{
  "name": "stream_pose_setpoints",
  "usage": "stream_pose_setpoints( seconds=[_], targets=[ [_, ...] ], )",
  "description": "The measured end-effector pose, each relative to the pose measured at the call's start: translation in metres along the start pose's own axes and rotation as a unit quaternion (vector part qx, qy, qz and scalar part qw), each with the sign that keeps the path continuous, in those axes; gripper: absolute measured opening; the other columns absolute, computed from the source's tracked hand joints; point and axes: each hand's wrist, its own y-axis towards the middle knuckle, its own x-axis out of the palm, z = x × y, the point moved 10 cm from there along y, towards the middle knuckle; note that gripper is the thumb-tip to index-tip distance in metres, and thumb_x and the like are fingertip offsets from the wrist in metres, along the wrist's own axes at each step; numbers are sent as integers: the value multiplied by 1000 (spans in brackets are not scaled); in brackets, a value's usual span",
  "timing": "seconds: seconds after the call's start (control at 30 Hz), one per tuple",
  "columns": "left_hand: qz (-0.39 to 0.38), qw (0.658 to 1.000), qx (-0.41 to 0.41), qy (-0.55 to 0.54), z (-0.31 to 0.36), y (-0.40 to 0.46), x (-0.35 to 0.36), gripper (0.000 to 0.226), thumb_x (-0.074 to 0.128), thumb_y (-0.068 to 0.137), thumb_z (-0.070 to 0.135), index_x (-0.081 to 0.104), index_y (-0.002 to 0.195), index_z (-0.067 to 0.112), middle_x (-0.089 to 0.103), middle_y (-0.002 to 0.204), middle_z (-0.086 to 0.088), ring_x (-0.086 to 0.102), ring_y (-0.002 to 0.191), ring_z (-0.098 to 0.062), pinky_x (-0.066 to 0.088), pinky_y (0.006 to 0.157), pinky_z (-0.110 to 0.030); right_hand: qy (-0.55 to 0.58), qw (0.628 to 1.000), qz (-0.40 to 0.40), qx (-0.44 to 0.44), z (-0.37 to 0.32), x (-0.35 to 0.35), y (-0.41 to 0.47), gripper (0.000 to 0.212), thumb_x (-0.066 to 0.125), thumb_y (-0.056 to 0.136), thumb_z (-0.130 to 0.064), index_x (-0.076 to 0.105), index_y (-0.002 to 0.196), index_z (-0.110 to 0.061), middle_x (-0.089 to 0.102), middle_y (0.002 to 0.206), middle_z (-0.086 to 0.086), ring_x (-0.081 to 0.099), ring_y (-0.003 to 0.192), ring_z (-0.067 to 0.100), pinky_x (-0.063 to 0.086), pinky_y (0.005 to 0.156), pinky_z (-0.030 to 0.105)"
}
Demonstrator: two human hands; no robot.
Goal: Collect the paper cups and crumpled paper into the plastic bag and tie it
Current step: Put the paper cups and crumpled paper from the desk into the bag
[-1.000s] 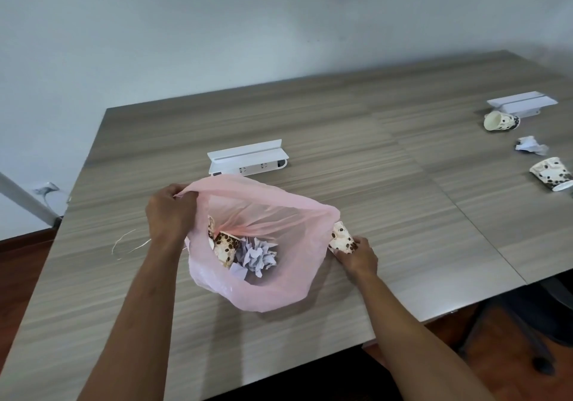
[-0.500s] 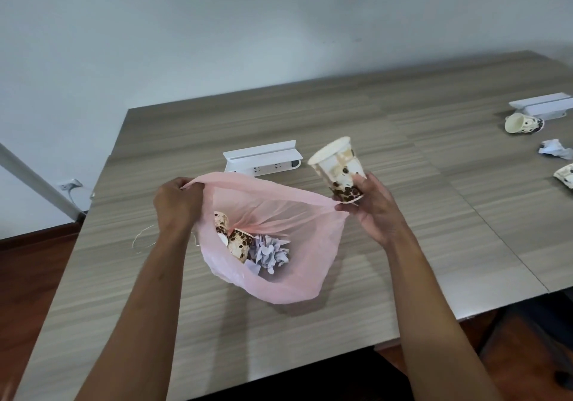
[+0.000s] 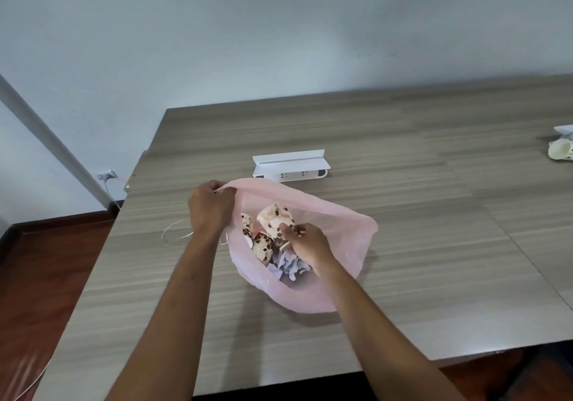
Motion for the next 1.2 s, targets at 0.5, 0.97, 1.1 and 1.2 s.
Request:
stream_pose_setpoints(
  seconds=[0.5, 0.97, 1.1, 1.2],
  targets=[
    [-31, 999, 27, 25, -3, -9, -7, 25, 75, 77, 29, 71, 101, 22, 65, 78, 5, 64, 78, -19, 51, 73, -30, -43, 998, -48, -10, 5, 8, -5, 30, 64, 84, -28, 69, 114, -26, 68, 123, -2, 62, 114, 17, 48, 102, 36],
    [-196, 964, 167, 63, 15, -51, 6, 105, 85, 66, 51, 34, 149, 13, 39, 147, -10, 41, 136, -25, 33, 108, -34, -46, 989, 135, 40, 11, -28, -102, 16, 64, 87, -21, 74, 99, -20, 73, 103, -4, 64, 97, 13, 46, 86, 24],
    [-230, 956, 172, 53, 7, -68, -6, 118, 84, 66, 52, 19, 155, 9, 30, 156, -10, 32, 143, -24, 31, 110, -34, -95, 966, 232, 61, 19, -44, -156, 21, 64, 88, -22, 76, 104, -14, 73, 110, 2, 64, 107, 18, 44, 90, 23],
    [-269, 951, 145, 45, -19, -81, -15, 123, 85, 62, 56, 19, 154, 7, 31, 157, -10, 33, 143, -23, 32, 110, -34, -96, 946, 297, 84, 30, -49, -203, 21, 63, 87, -26, 74, 102, -16, 73, 111, 1, 63, 111, 18, 40, 86, 20]
  ],
)
